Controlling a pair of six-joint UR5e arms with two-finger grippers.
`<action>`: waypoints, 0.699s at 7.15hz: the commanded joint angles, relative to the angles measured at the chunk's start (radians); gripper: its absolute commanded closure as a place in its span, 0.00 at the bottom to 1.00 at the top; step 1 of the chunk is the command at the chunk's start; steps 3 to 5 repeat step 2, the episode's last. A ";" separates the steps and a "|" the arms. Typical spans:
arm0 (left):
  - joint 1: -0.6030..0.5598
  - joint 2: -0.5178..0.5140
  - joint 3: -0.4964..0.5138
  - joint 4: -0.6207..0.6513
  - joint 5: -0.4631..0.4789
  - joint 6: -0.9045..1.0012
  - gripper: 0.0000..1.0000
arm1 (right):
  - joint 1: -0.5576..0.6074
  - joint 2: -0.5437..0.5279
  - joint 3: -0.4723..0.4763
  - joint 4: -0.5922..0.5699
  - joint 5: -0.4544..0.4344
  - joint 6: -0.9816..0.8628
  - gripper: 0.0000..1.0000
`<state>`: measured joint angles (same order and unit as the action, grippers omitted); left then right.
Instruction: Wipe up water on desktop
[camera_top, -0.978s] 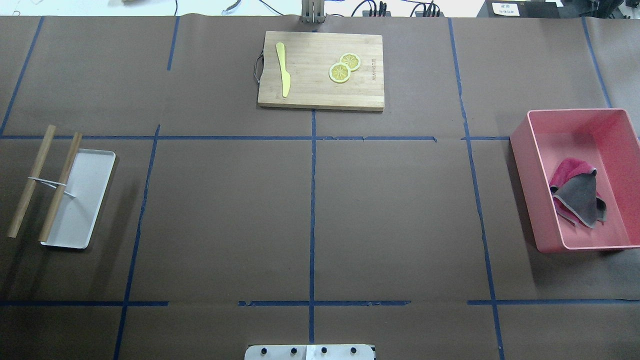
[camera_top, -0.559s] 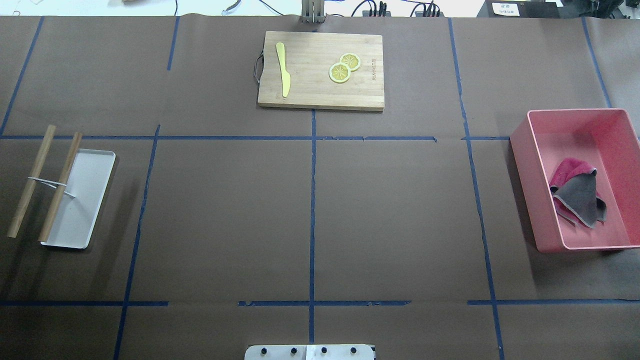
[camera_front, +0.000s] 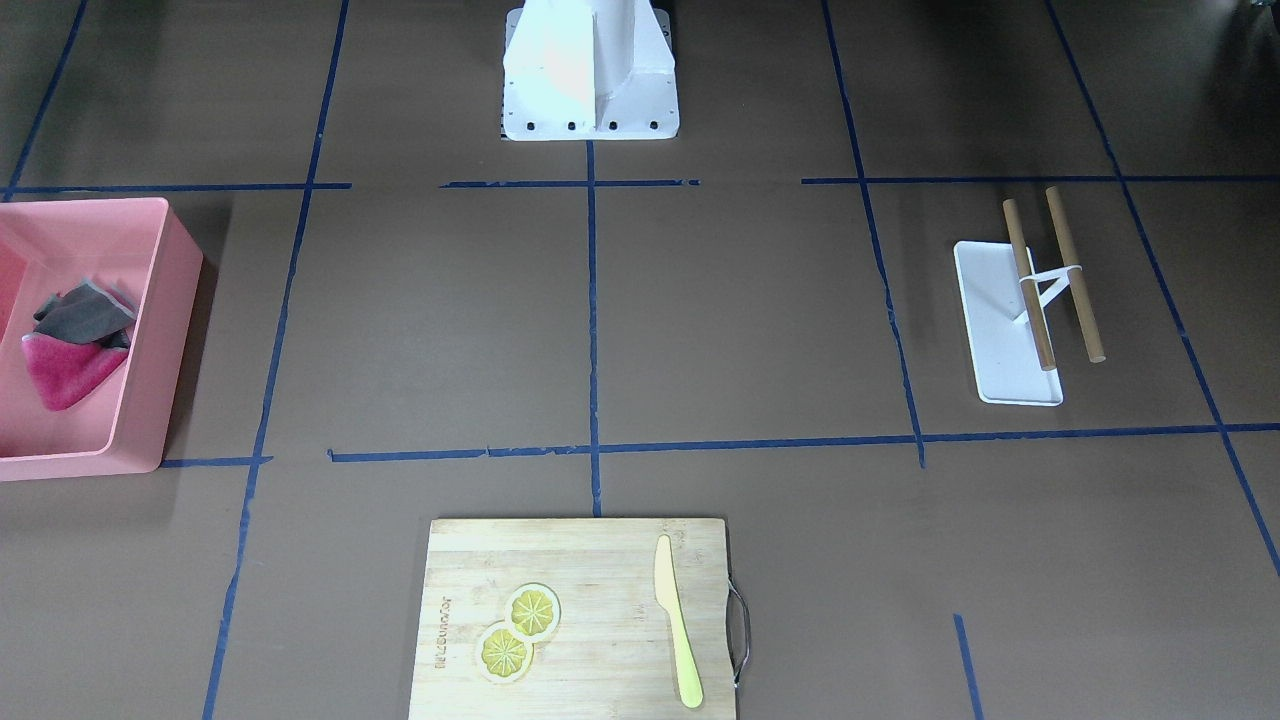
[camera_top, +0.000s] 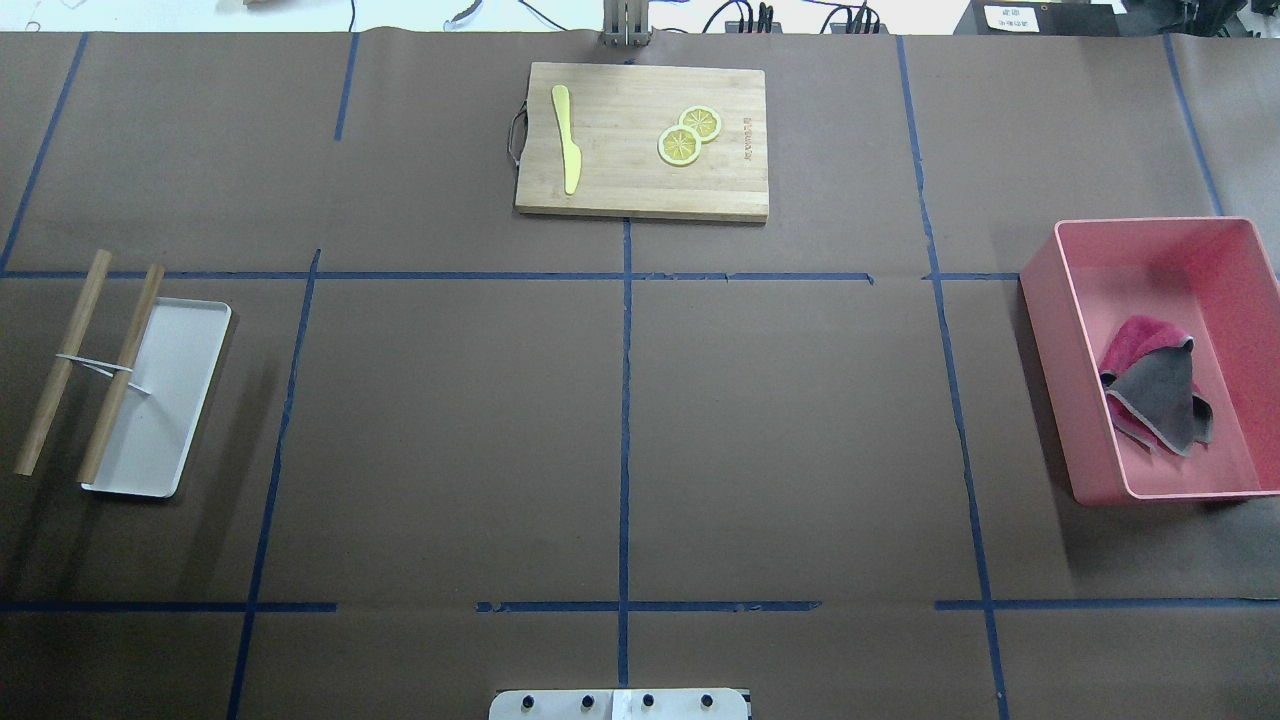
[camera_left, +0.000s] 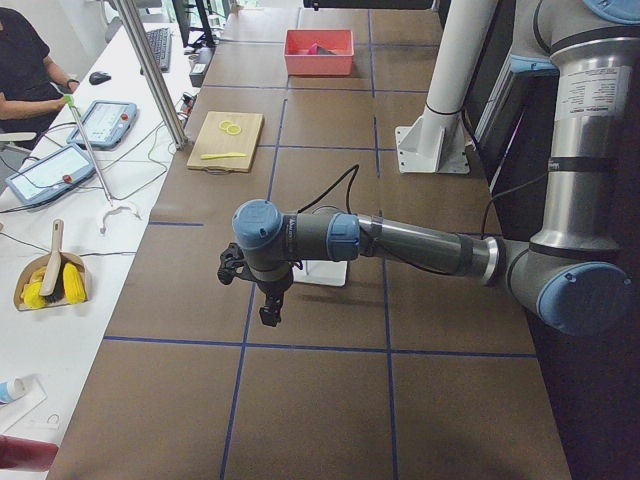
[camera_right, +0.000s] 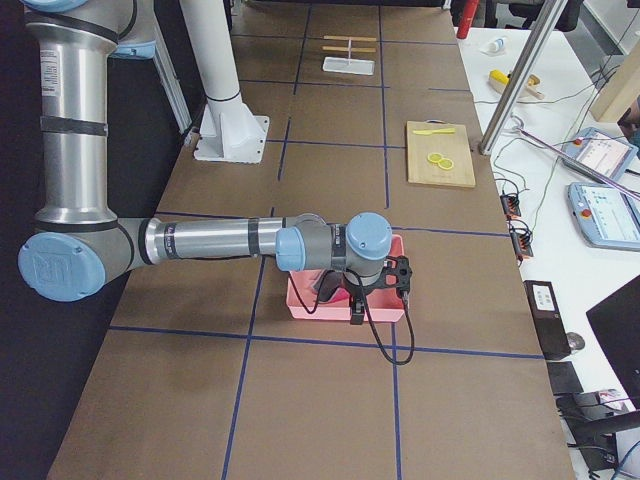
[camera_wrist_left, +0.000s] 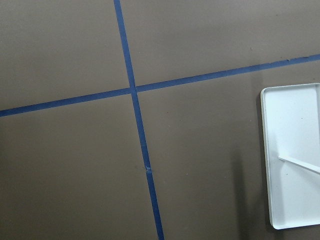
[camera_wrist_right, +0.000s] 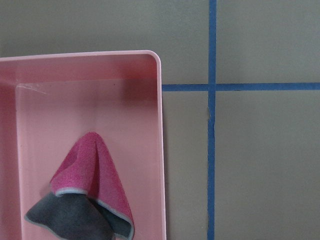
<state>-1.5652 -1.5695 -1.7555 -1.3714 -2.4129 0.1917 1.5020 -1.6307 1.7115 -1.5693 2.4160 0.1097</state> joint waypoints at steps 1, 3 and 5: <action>0.000 -0.003 0.001 0.000 0.000 0.000 0.00 | -0.003 0.006 -0.003 0.000 0.000 -0.001 0.00; 0.000 -0.004 0.001 0.000 0.000 0.000 0.00 | -0.003 0.012 -0.019 0.002 0.000 -0.001 0.00; 0.000 -0.004 0.001 0.000 0.000 0.000 0.00 | -0.003 0.012 -0.019 0.002 0.000 -0.001 0.00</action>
